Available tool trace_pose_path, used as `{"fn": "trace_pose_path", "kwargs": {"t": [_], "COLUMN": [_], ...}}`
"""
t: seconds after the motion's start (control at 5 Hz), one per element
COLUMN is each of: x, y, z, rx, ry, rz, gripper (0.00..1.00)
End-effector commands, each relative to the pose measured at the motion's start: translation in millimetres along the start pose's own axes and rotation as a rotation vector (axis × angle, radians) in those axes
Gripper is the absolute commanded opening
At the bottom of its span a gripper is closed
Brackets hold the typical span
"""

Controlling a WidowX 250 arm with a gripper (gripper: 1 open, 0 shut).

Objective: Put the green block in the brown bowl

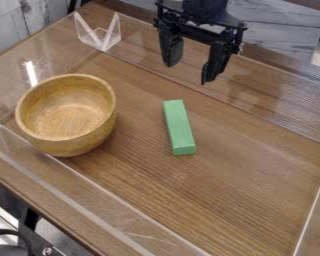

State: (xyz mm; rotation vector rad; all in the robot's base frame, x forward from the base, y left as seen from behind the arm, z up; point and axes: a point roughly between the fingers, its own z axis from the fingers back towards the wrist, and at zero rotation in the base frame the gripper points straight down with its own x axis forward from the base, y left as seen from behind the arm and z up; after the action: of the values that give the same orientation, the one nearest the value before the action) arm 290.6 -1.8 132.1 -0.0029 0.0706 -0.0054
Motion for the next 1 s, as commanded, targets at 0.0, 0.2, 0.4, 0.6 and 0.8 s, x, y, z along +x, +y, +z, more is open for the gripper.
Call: {"fn": "trace_pose_path", "kwargs": {"t": [0.0,0.2,0.4,0.6,0.8], "x": [-6.1,-26.0,-29.8,-25.8,-22.0], "y": [1.5,8.3,6.3,6.2,6.6], "z": [-14.2,-51.0,-69.1,-73.5,-77.9], "rx": [-0.013,-0.036,-0.077,-0.087,-0.093], "ry": [0.001,0.035,-0.017,-0.025,-0.030], "rz": [0.094,0.310,0.480,0.502,0.517], "gripper": [1.00,1.00,1.00,1.00,1.00]}}
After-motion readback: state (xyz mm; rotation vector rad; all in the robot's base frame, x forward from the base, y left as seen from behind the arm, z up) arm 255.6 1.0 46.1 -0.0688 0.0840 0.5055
